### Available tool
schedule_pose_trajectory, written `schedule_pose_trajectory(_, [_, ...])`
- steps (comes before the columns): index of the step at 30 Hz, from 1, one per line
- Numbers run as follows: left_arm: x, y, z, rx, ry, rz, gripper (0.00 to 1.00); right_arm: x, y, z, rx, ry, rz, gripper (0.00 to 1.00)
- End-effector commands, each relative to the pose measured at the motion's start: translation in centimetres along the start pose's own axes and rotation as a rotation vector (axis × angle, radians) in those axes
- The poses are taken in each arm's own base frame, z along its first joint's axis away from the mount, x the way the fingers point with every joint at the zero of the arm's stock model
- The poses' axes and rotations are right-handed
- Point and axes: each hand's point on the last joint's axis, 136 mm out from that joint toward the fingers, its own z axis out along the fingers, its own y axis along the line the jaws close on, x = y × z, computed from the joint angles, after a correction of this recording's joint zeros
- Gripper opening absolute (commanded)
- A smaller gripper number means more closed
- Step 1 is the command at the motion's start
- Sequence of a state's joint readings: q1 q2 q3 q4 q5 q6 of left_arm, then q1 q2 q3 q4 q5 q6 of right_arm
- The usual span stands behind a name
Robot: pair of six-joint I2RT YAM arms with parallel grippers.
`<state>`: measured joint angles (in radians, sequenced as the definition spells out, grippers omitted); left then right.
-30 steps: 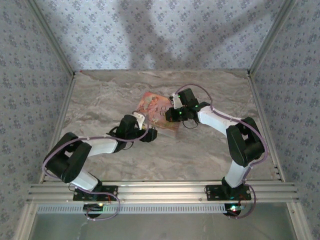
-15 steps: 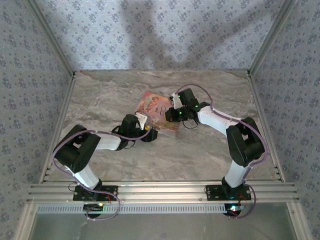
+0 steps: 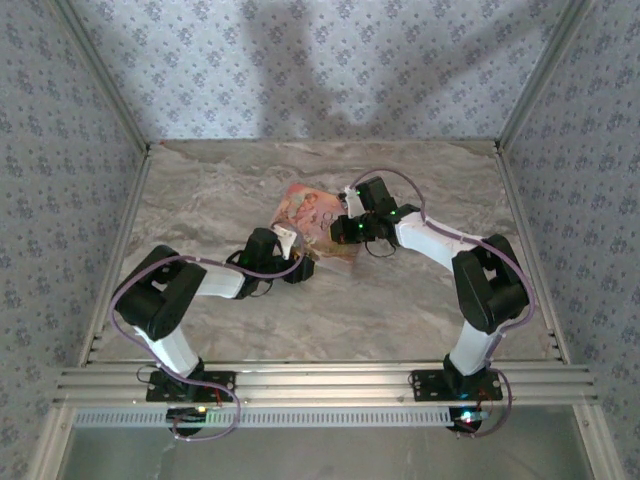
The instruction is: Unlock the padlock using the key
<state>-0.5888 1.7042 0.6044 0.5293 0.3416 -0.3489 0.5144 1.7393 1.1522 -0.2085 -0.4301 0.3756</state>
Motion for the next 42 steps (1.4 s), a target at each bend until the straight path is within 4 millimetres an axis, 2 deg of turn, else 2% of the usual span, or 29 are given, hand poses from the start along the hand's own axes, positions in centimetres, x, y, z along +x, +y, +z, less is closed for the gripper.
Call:
schedule_pose_trajectory(1, [-2.5,-1.7,-0.2,0.062,-0.066,0.028,0.51,3.7,-1.9,1.3,0.06,0.119,0.032,0.0])
schedule_pose_trajectory(16, [-2.8,-3.1,-0.3,0.079,-0.065,0.05,0.43,3.7,-1.8,1.5,0.059,0.12,0.029,0.0])
schedule_pose_trajectory(42, [-3.4,-3.1,0.3,0.008,-0.071,0.003,0.38,3.9,-1.7,1.6,0.058,0.124,0.03,0.0])
